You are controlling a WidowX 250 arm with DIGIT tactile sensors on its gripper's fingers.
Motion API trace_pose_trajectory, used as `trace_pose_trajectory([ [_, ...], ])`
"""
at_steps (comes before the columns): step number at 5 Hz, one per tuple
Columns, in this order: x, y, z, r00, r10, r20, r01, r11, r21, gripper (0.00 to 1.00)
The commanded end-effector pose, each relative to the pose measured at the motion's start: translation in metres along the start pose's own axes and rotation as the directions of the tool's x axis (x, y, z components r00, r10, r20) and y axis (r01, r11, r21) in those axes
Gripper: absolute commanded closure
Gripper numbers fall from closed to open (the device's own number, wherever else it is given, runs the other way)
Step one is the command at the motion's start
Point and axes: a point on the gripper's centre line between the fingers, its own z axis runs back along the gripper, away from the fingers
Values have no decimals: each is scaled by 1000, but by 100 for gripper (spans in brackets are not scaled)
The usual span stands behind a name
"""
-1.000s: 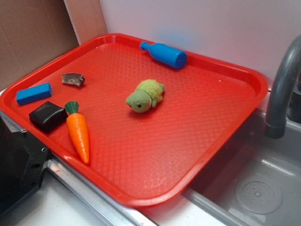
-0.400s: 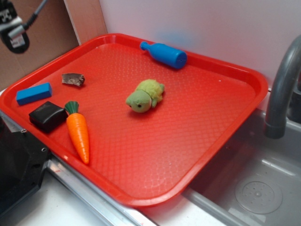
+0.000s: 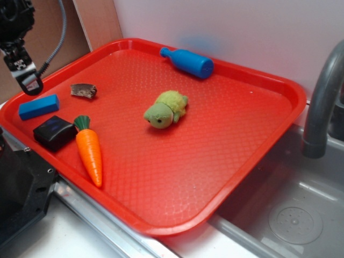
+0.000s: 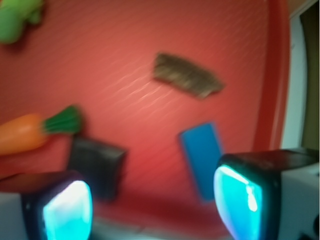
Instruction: Grab the blue block.
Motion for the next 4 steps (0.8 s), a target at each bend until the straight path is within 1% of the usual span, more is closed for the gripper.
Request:
trace_pose_trajectory([
  [1,3,34,-39,998,13,66,-13,1000,3,0],
  [2,6,31,-55,1000,-3,-1,3,1000,9,0],
  [3,14,12,-77,997,-53,-58,52,998,-21,0],
  [4,13,-9,-77,994,-82,-78,79,996,-31,100],
])
